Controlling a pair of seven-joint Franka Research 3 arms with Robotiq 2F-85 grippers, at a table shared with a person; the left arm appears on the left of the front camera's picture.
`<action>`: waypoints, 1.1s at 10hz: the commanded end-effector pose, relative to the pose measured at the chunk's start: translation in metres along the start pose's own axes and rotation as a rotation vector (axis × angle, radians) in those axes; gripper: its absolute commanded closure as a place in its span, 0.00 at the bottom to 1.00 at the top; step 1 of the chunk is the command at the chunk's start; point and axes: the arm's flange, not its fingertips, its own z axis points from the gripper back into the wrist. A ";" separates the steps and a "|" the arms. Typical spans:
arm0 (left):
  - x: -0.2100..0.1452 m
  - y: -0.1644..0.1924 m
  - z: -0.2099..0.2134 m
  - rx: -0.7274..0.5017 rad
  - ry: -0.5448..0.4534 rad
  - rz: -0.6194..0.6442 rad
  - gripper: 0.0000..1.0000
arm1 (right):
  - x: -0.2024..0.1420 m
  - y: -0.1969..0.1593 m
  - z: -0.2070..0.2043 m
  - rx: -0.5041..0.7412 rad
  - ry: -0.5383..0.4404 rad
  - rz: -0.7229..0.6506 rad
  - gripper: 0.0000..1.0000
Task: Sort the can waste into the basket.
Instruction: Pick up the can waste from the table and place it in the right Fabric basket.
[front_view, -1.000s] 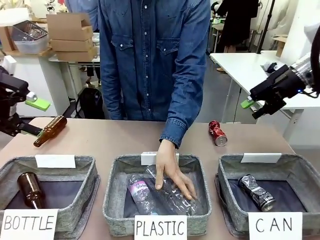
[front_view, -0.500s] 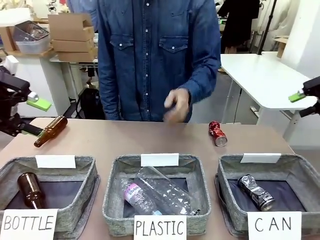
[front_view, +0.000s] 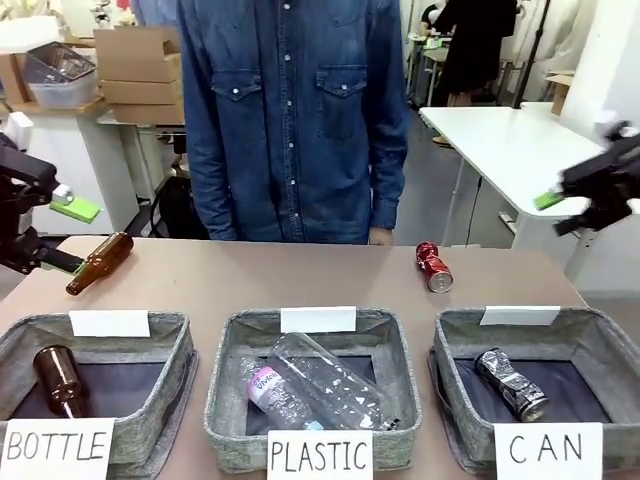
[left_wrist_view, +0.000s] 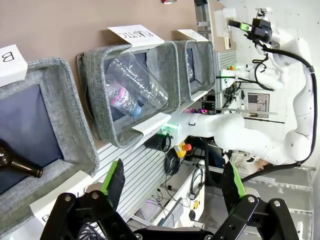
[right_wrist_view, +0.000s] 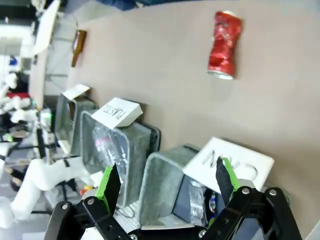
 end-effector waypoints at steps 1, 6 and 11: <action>0.001 -0.001 0.000 0.003 -0.007 0.001 0.00 | 0.052 0.006 -0.063 -0.137 0.069 0.038 0.00; 0.001 -0.001 0.000 0.003 -0.007 0.001 0.00 | 0.121 -0.018 -0.196 -0.465 0.073 0.024 0.00; 0.001 -0.001 0.000 0.003 -0.007 0.001 0.00 | 0.135 -0.049 -0.247 -0.597 0.050 -0.040 0.00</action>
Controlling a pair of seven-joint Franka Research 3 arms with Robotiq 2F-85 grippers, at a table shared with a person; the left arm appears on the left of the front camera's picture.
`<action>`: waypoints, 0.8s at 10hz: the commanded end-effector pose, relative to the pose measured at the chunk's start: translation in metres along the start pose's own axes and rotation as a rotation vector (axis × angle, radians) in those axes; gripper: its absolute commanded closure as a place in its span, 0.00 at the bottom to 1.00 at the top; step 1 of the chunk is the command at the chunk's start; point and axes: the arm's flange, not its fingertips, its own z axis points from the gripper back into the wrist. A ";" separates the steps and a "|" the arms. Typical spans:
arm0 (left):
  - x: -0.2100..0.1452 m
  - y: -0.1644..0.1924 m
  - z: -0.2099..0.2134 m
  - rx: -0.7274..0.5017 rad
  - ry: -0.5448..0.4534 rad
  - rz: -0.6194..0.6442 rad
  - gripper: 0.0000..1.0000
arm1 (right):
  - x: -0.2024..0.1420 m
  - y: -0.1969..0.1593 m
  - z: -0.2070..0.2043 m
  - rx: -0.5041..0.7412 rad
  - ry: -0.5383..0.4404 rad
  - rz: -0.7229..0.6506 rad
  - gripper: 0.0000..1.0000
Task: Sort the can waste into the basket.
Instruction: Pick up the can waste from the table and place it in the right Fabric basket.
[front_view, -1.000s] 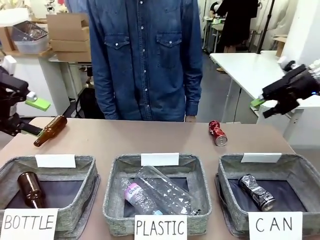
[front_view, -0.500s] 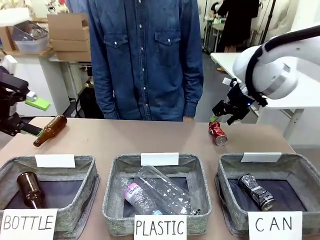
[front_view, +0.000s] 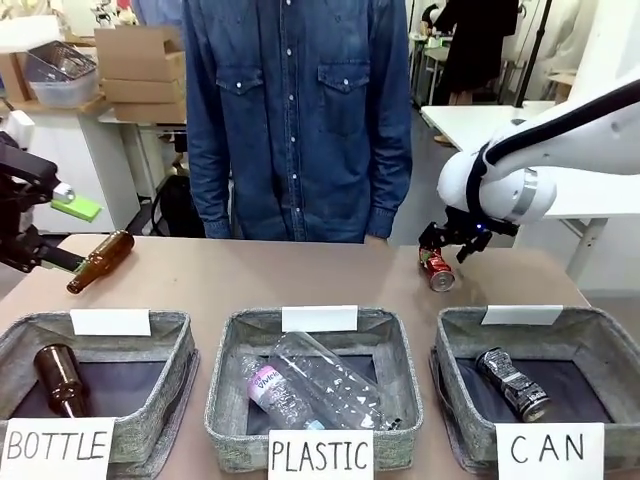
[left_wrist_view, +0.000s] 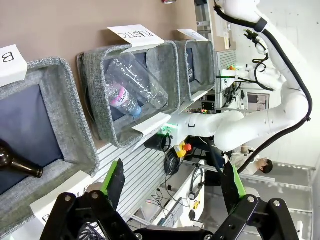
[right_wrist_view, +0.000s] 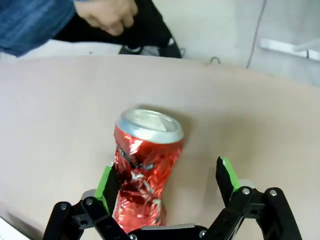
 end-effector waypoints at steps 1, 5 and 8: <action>0.001 -0.001 0.000 0.003 -0.006 0.002 0.00 | 0.008 0.013 0.000 -0.012 0.009 -0.023 0.00; 0.001 -0.001 0.000 0.003 -0.006 0.002 0.00 | 0.008 0.027 -0.007 -0.027 0.030 0.002 0.00; 0.001 -0.001 0.000 0.003 -0.006 0.002 0.00 | 0.006 0.030 -0.009 -0.034 0.062 0.017 1.00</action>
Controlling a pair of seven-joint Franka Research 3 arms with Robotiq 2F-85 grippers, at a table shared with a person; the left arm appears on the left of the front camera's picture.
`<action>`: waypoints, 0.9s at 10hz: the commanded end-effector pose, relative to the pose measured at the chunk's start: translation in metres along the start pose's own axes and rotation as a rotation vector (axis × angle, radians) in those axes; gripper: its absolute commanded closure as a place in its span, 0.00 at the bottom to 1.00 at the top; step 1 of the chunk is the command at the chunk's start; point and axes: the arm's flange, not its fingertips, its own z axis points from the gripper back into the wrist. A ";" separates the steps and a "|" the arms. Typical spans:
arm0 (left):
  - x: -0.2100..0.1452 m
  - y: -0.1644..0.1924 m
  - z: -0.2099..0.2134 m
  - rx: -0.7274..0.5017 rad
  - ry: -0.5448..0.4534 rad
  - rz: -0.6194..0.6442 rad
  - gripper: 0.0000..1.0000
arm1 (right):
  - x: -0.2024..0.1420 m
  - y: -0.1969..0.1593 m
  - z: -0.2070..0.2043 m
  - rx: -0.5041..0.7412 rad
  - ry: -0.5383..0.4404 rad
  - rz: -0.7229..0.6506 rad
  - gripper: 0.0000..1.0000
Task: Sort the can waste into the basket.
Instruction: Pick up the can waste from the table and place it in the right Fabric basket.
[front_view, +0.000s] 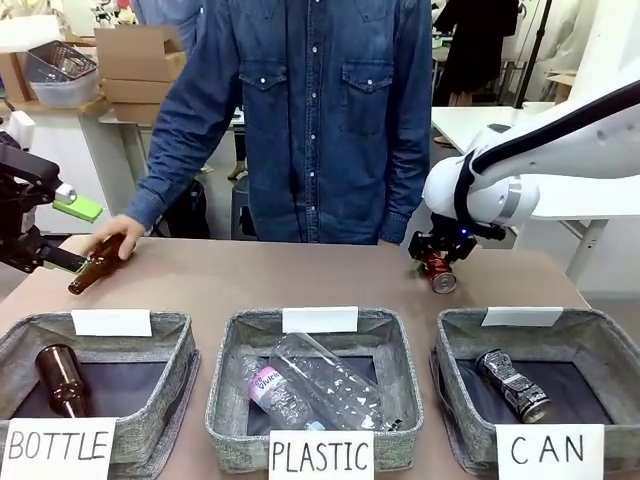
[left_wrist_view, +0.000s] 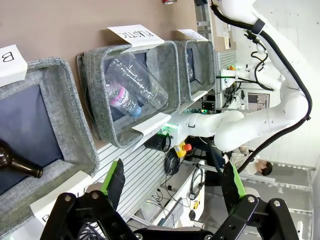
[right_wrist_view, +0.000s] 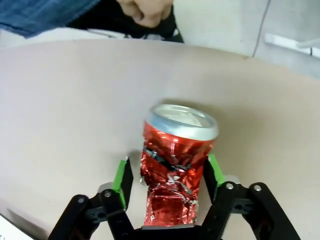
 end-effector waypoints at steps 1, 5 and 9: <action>0.001 -0.001 0.000 0.003 -0.006 0.002 0.00 | 0.007 0.002 0.000 -0.034 0.020 -0.018 1.00; 0.001 -0.001 0.000 0.003 -0.006 0.002 0.00 | 0.005 -0.007 0.002 -0.021 0.032 -0.042 1.00; 0.001 -0.001 0.000 0.003 -0.006 0.002 0.00 | -0.010 -0.009 0.059 0.000 0.078 0.039 1.00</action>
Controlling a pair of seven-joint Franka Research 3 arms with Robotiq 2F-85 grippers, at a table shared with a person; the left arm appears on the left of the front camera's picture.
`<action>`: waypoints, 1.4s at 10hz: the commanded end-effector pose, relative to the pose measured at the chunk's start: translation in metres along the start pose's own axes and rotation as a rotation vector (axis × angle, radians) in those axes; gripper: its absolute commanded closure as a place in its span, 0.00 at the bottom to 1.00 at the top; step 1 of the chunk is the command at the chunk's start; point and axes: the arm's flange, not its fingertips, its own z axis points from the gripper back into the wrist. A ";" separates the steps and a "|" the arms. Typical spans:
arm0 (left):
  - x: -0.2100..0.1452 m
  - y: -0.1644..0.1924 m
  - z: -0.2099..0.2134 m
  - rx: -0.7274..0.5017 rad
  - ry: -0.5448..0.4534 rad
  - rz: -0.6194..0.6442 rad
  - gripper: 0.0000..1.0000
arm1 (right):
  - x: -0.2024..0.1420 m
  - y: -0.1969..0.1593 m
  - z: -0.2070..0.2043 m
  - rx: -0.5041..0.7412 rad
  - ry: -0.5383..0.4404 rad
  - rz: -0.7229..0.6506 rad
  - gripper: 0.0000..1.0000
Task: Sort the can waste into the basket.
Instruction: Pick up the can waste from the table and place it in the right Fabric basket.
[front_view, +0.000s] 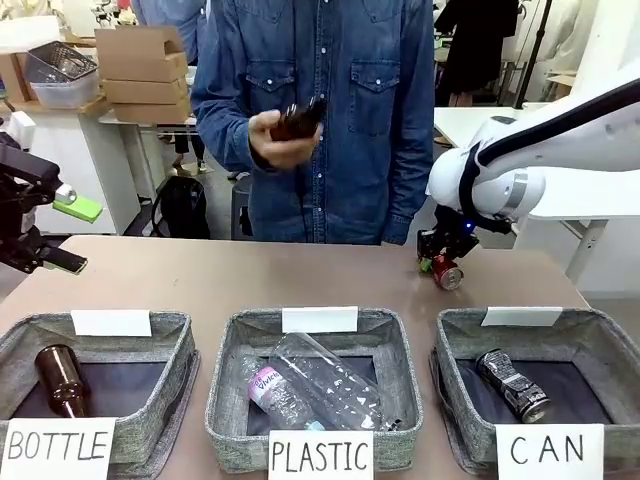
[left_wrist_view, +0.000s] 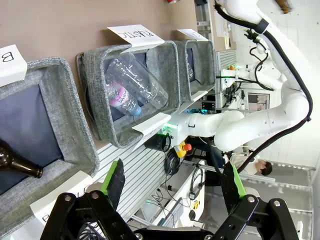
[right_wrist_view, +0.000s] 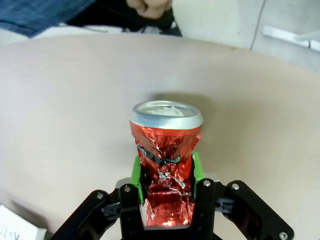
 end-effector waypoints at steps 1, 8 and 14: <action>0.001 -0.001 0.000 0.003 -0.006 0.002 0.00 | -0.033 -0.009 0.079 0.039 0.066 0.089 1.00; 0.001 -0.001 0.000 0.003 -0.006 0.002 0.00 | -0.283 -0.030 0.181 0.262 0.195 0.273 1.00; 0.000 0.000 0.000 0.001 0.000 -0.001 0.00 | -0.289 -0.039 0.182 0.305 0.137 0.286 0.00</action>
